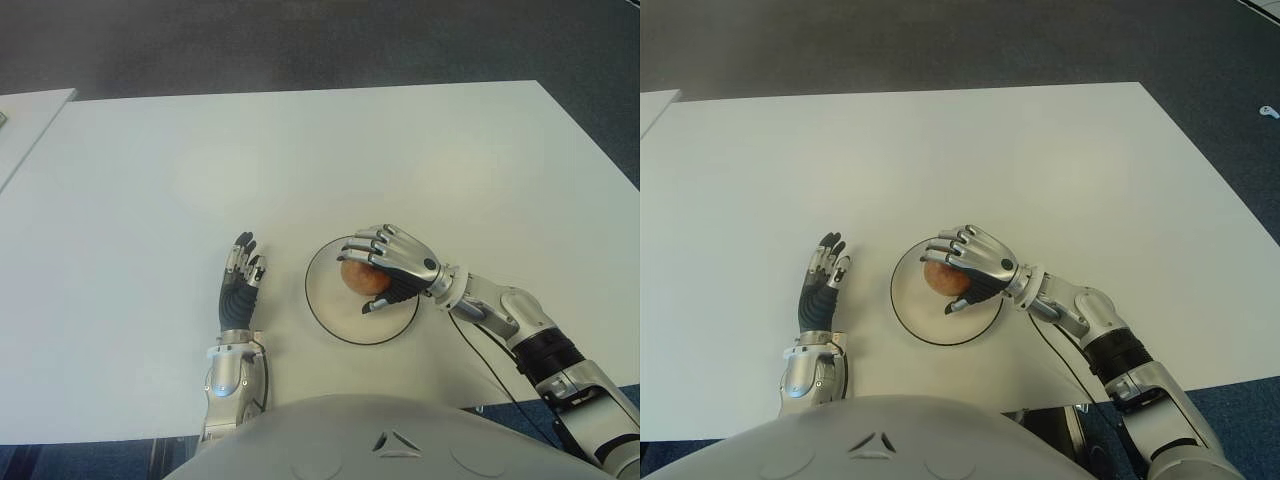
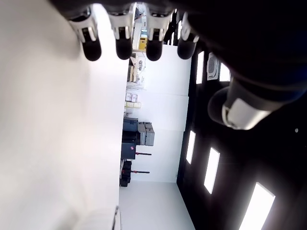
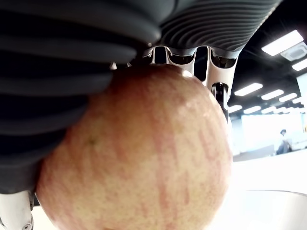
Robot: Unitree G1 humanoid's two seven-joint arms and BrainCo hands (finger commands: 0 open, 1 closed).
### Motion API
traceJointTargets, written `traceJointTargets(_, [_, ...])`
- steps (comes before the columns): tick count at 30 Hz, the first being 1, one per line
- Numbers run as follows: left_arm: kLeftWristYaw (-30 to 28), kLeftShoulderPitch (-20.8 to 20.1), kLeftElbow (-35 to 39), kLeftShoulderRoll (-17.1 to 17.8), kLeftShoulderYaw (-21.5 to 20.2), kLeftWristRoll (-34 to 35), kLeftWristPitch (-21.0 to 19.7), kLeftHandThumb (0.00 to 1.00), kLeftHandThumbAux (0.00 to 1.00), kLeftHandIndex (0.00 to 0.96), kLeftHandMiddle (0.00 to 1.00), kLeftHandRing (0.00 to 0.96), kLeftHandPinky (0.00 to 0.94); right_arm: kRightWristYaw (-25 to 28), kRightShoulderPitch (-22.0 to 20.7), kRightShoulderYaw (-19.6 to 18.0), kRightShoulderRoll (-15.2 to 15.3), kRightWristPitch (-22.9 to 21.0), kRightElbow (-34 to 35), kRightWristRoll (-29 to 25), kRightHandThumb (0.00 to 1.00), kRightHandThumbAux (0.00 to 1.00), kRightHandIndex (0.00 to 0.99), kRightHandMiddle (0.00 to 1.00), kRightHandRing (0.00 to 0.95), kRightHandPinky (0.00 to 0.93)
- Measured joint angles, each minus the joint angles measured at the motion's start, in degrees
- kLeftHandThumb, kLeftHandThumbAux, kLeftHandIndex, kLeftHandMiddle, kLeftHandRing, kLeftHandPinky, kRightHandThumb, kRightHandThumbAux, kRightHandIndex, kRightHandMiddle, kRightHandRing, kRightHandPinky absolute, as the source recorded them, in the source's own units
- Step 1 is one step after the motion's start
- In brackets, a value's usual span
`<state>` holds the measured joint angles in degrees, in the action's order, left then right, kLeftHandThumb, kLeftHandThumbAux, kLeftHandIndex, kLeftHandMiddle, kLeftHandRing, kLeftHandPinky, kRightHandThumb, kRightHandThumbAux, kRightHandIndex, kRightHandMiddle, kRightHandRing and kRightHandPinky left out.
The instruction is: Put the apples into the plate.
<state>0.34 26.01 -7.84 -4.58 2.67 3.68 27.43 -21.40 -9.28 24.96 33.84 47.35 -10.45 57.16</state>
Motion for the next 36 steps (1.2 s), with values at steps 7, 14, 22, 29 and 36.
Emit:
traceJointTargets(7, [-0.01,-0.07,0.09,0.00,0.10,0.41,-0.28,0.127,0.529,0.037,0.030,0.009,0.010,10.70,0.07,-0.04,1.94,-0.76,4.55,-4.07,0.143,0.393,0.017,0.021,0.013,0.008])
traceJointTargets(14, [-0.01,-0.15,-0.15,0.02,0.15,0.38,0.12,0.115,0.539,0.042,0.041,0.023,0.028,16.94,0.12,-0.26,2.59,-0.85,6.17,-7.95,0.081,0.283,0.001,0.001,0.000,0.000])
traceJointTargets(22, [0.00,-0.24,-0.25,0.02,0.15,0.35,0.12,0.103,0.536,0.047,0.044,0.025,0.032,19.69,0.12,-1.01,2.54,-0.83,6.71,-11.23,0.081,0.249,0.000,0.000,0.000,0.000])
traceJointTargets(29, [0.00,-0.32,-0.18,0.01,0.12,0.41,-0.32,0.109,0.532,0.048,0.035,0.016,0.023,20.67,0.12,-1.40,2.27,-0.82,6.86,-12.13,0.094,0.243,0.000,0.000,0.000,0.000])
traceJointTargets(36, [0.00,-0.32,-0.12,0.00,0.12,0.41,-0.47,0.117,0.540,0.050,0.028,0.011,0.023,21.15,0.12,-1.49,2.06,-0.82,6.95,-12.32,0.089,0.254,0.000,0.000,0.000,0.000])
